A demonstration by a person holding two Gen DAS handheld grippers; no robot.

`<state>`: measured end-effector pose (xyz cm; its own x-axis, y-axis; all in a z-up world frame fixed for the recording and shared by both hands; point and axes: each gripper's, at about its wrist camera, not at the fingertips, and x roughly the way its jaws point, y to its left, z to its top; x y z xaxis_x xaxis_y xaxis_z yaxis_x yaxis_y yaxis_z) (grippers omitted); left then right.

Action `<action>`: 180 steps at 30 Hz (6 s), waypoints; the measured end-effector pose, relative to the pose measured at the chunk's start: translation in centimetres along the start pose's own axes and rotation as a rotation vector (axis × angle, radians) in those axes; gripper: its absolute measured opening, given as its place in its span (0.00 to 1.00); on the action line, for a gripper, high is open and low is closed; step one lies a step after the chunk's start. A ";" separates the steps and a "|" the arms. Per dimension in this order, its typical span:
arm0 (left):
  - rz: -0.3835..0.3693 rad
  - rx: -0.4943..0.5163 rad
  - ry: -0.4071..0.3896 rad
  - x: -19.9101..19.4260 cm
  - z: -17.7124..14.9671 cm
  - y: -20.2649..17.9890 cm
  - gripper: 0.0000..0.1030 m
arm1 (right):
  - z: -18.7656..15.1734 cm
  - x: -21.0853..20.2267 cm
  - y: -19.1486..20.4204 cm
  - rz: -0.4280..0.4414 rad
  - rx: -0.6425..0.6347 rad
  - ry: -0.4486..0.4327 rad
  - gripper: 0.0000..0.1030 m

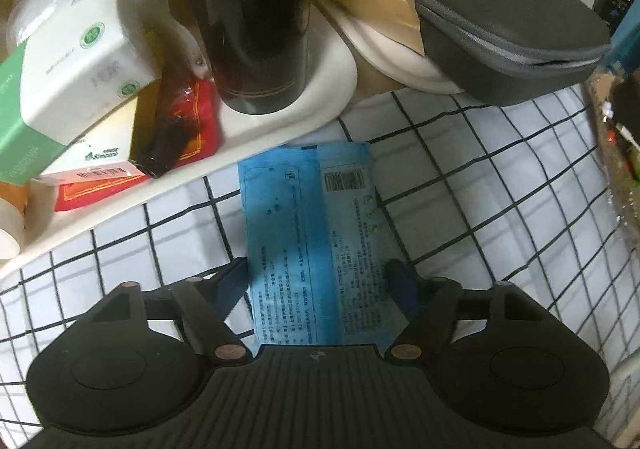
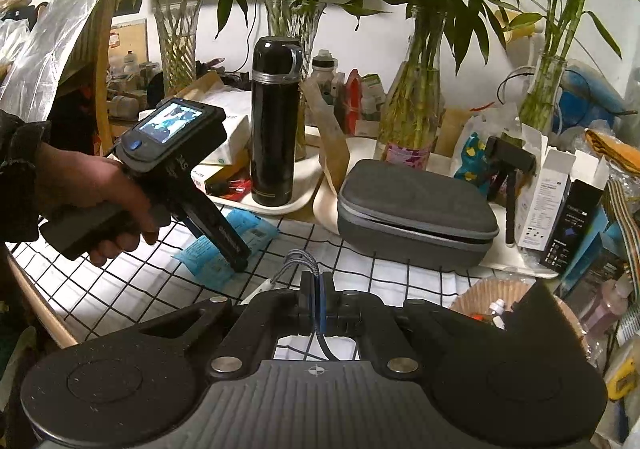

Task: Organize soft objects
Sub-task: 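Grasp the blue packet with the left tool while right tool holds its cord, then carry the blue packet into the cardboard box and open both tools, then withdraw both tools up and away from the box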

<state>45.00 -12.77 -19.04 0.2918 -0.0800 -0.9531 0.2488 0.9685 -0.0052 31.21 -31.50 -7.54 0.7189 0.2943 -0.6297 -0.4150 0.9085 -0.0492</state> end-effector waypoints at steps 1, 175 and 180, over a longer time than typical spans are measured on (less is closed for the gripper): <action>-0.006 -0.004 0.001 -0.1 0.0 0.1 0.66 | 0.0 0.0 0.0 0.001 -0.001 0.000 0.04; 0.087 -0.084 -0.562 -29.0 -34.2 0.5 1.00 | -8.2 -17.6 15.8 -0.249 0.192 0.108 1.00; 0.108 -0.069 -0.495 -28.4 -34.3 -0.2 1.00 | -8.7 -17.8 16.7 -0.232 0.187 0.153 1.00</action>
<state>5.04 -2.59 -2.38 0.7194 -0.0643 -0.6916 0.1366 0.9894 0.0500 6.62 -24.10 -3.95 0.6846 0.0383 -0.7279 -0.1307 0.9889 -0.0709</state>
